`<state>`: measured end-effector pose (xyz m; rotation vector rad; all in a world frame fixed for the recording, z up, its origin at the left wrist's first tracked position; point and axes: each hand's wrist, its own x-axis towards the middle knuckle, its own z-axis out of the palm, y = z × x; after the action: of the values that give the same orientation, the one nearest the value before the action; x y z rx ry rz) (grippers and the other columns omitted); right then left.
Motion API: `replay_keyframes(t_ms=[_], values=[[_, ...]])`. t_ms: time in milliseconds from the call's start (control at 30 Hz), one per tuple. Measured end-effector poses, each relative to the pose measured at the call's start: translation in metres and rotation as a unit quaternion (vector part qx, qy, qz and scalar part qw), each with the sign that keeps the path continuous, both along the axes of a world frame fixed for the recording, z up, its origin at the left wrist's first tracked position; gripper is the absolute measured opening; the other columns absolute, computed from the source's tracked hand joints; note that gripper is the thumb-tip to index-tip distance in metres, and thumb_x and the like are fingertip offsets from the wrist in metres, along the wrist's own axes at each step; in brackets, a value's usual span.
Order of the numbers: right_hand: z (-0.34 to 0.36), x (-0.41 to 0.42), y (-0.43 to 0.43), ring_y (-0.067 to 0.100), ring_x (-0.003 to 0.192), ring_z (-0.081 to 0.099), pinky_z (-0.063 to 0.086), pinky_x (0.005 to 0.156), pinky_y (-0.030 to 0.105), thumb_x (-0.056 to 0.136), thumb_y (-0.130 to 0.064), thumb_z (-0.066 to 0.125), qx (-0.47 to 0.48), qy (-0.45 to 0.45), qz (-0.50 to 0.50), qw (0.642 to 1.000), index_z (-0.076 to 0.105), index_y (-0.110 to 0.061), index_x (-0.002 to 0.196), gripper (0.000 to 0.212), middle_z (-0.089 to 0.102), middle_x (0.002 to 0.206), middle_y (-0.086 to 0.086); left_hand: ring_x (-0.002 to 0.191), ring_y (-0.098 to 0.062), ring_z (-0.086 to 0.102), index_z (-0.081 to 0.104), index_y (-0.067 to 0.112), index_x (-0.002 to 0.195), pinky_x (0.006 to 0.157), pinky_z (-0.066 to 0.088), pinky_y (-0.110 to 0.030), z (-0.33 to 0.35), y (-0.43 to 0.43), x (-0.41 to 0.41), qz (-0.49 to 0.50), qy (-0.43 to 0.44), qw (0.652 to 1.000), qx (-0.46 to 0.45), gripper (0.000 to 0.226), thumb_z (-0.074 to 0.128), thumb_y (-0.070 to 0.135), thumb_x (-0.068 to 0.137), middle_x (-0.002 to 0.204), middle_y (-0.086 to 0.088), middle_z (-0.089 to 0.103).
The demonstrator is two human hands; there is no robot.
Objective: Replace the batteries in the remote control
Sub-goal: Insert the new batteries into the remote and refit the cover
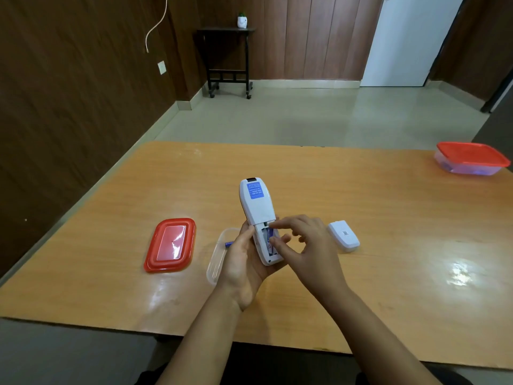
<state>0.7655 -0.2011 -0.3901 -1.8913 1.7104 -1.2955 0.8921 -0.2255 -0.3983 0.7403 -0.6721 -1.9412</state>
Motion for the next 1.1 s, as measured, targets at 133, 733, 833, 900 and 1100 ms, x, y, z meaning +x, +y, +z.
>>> replay_keyframes(t_ms=[133,733,833,900,1100], values=[[-0.004,0.001,-0.001,0.011,0.094,0.043,0.033,0.08,0.01,0.083,-0.018,0.055,-0.024,0.042,0.0,0.999,0.069,-0.04,0.106,0.035,0.053,0.099,-0.014,0.11,-0.026,0.064,0.053,0.025,0.131,0.084,0.054,-0.045,-0.002,0.0,0.0,0.011,-0.011,1.0,-0.017,0.037,0.035,0.03,0.1,0.129,-0.007,0.062],[-0.011,0.018,0.004,0.006,0.103,0.037,0.03,0.089,0.026,0.093,-0.055,0.031,-0.011,0.07,0.014,0.997,0.059,-0.047,0.121,0.04,0.042,0.102,-0.014,0.113,-0.028,0.058,0.05,0.022,0.134,0.088,0.053,-0.049,-0.002,-0.005,0.03,0.067,-0.006,0.998,-0.021,0.039,0.031,0.03,0.101,0.131,-0.004,0.061],[-0.011,0.011,-0.004,0.006,0.099,0.043,0.034,0.083,0.017,0.092,-0.052,0.039,-0.009,-0.001,0.003,1.0,0.066,-0.042,0.11,0.034,0.045,0.093,-0.015,0.115,-0.031,0.06,0.051,0.022,0.134,0.094,0.047,-0.051,0.002,-0.012,0.045,0.122,-0.006,0.993,-0.008,0.039,0.033,0.029,0.1,0.131,-0.003,0.061],[-0.016,0.007,-0.01,0.008,0.098,0.047,0.034,0.075,0.013,0.093,-0.046,0.047,0.024,-0.02,-0.01,0.999,0.07,-0.039,0.101,0.025,0.049,0.09,-0.015,0.11,-0.029,0.062,0.052,0.021,0.133,0.095,0.046,-0.05,0.002,-0.017,0.057,0.174,-0.019,0.984,0.009,0.038,0.036,0.028,0.099,0.129,-0.004,0.062],[-0.03,0.024,-0.031,0.013,0.114,0.041,0.031,0.085,0.019,0.092,-0.034,0.054,0.127,0.113,0.001,0.985,0.067,-0.037,0.108,0.021,0.049,0.108,-0.012,0.093,-0.023,0.064,0.05,0.019,0.134,0.079,0.047,-0.037,0.002,-0.03,0.077,0.28,-0.014,0.959,0.031,0.04,0.034,0.022,0.098,0.11,0.0,0.066]])
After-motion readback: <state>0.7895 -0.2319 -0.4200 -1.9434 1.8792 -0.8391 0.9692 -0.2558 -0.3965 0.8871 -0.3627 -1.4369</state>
